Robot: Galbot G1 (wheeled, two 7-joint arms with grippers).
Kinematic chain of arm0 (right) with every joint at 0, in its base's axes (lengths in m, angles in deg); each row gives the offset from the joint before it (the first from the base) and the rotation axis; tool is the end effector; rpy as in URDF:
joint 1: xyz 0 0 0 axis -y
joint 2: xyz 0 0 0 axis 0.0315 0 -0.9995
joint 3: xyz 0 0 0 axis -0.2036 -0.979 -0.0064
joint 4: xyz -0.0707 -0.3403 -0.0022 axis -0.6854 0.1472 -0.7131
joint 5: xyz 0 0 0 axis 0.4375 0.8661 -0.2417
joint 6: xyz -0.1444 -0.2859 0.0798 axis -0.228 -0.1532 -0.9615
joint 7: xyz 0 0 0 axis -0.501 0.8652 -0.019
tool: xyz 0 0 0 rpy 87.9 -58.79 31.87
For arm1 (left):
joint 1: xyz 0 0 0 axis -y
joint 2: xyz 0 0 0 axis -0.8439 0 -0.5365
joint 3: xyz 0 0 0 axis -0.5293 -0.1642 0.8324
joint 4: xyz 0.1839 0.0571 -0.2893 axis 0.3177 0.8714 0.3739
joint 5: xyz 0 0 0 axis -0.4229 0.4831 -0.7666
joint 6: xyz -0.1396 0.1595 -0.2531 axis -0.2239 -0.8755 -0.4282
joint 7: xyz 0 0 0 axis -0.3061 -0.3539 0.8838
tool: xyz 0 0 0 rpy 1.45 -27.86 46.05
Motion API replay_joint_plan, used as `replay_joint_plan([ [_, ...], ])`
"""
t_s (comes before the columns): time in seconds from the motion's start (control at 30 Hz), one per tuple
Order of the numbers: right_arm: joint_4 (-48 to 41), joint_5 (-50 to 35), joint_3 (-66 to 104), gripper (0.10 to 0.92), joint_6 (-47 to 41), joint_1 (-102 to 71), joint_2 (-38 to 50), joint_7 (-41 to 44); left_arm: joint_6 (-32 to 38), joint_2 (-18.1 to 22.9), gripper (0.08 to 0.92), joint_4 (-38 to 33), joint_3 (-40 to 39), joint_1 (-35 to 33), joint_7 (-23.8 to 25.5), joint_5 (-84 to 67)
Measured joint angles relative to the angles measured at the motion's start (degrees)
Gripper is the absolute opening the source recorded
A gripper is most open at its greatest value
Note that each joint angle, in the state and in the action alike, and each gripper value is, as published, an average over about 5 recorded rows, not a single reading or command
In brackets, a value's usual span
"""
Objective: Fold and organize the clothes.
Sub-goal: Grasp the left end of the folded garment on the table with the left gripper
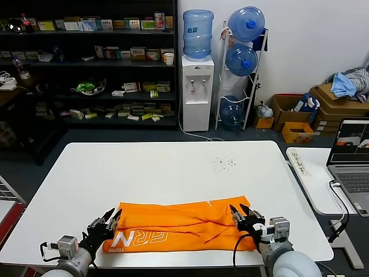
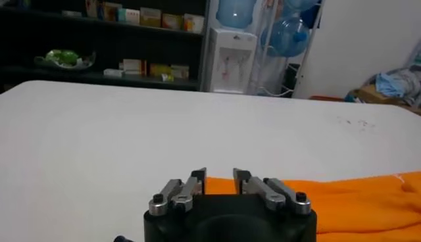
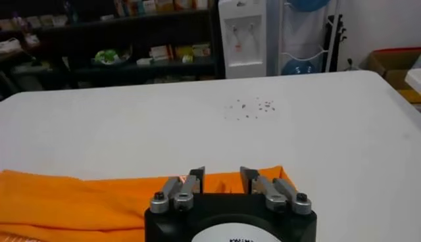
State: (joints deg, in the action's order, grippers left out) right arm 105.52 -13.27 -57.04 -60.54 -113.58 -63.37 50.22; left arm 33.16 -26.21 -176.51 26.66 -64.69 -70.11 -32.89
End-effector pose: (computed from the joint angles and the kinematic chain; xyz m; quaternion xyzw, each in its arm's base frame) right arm 0.1821 -0.0466 -0.2426 0.0977 -0.9551 -0.0428 0.2764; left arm 0.1609 0.1125 -0.3004 -0.0822 -0.9719 0.0435 0.2164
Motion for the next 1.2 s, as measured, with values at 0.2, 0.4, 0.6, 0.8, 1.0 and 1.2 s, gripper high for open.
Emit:
replay_joint_plan([
  [0.2,1.1,0.7,2.8,0.728,0.8,-2.6,0.0,0.9,0.5,1.0,0.63,0.3,0.5,-1.8,0.4,1.1],
  [0.4,2.1,1.3,5.2,0.819,1.4,-4.6,-0.7,1.2,1.8,3.0,0.788,1.4,0.8,-2.4,1.2,2.4],
  [0.6,2.4,1.5,6.7,0.823,1.7,-5.6,-1.1,1.3,3.1,5.0,0.822,3.0,0.5,-1.9,2.2,3.4],
  [0.8,2.5,1.5,7.4,0.823,1.8,-6.1,-1.5,1.4,3.9,5.8,0.823,4.6,-0.1,-1.7,2.9,4.1],
  [1.0,2.6,1.6,7.8,0.823,1.9,-6.5,-1.6,1.5,4.3,6.3,0.823,6.1,-0.2,-1.0,3.3,4.4],
  [1.2,2.9,1.6,8.2,0.823,1.9,-7.0,-1.6,1.5,4.4,6.3,0.817,7.4,-0.6,0.0,3.5,4.4],
])
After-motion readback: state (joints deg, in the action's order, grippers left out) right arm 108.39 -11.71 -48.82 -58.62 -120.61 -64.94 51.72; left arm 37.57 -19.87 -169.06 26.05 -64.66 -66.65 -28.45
